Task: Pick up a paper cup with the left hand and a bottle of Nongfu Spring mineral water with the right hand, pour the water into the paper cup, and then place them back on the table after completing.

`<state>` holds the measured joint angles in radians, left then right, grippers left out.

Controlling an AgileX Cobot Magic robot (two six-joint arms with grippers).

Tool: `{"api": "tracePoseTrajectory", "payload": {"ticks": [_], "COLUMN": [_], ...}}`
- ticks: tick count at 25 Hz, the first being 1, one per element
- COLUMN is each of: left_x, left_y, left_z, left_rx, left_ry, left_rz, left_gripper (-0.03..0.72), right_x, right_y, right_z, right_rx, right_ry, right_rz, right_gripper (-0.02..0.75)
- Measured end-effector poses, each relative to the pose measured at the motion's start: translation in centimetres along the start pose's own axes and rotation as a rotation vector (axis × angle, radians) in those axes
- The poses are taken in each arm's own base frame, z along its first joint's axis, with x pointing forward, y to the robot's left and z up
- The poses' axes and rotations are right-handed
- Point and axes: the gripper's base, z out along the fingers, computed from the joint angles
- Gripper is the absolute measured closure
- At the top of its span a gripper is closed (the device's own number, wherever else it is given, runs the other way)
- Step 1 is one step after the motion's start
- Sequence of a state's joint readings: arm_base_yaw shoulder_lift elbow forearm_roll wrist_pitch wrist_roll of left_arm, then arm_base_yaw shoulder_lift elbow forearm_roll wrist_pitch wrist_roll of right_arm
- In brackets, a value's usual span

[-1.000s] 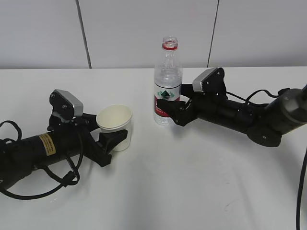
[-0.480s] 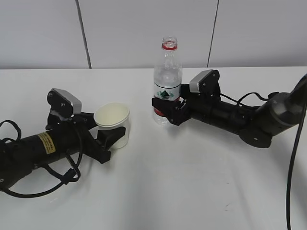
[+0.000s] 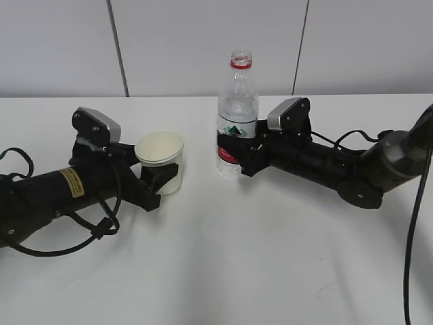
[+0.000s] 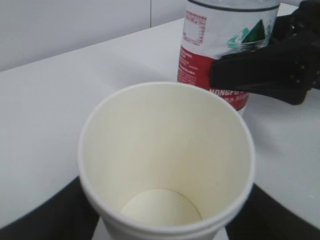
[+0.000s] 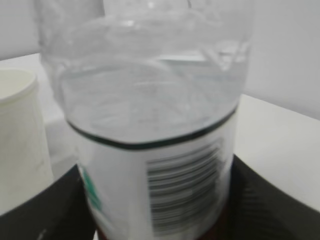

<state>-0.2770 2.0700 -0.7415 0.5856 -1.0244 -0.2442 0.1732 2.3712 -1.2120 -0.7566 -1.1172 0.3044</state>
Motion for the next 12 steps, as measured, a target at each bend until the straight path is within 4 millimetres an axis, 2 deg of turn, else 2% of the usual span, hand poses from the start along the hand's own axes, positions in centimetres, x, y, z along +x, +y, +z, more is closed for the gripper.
{"api": "tracePoseTrajectory", "payload": {"ticks": [7, 12], "left_x": [0.4, -0.3], "left_y": [-1.3, -1.5], "left_z": [0.4, 1.0], "left_rx": [0.055, 0.065], "left_ry": [0.053, 0.037], "left_rz": [0.012, 0.031], "left_gripper": [0.243, 0.243], "right_x": [-1.6, -2.3], "right_y": [-0.9, -1.4], "right_z": [0.5, 1.3], "right_rx": [0.027, -0.003], "right_ry": [0.069, 0.092], "right_rz": [-0.214, -0.335], "right_gripper": [0.269, 0.269]}}
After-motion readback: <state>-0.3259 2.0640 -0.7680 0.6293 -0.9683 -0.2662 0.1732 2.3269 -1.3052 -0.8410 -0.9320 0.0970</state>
